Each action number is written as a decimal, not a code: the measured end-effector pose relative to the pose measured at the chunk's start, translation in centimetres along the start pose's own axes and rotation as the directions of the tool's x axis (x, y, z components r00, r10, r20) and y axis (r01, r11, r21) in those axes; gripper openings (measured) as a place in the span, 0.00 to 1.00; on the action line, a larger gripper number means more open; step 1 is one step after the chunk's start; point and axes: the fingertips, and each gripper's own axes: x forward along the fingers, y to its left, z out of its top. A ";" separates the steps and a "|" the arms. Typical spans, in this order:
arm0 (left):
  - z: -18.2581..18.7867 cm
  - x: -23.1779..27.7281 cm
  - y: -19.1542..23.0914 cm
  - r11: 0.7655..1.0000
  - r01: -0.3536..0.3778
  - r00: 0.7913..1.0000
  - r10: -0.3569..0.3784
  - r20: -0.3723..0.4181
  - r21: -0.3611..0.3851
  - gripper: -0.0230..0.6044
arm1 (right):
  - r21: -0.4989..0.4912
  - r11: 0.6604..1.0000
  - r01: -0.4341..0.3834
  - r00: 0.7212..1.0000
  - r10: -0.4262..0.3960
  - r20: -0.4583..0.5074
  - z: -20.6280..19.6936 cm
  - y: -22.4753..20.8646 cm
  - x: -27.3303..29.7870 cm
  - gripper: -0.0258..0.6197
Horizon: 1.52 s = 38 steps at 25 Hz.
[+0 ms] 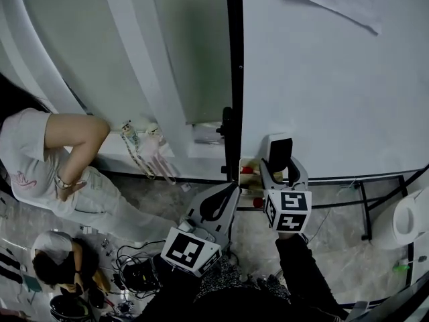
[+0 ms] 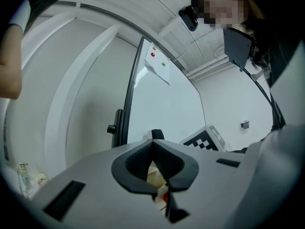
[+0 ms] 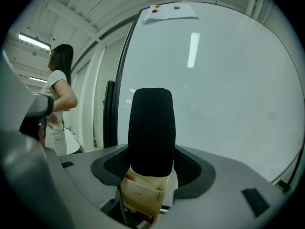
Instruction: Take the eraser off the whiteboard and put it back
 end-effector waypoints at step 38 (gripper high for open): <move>0.5 1.7 -2.0 0.999 0.034 0.999 -0.034 0.023 -0.004 0.05 | -0.114 0.985 -0.131 0.987 0.140 0.078 3.0 0.6 -7.4 0.40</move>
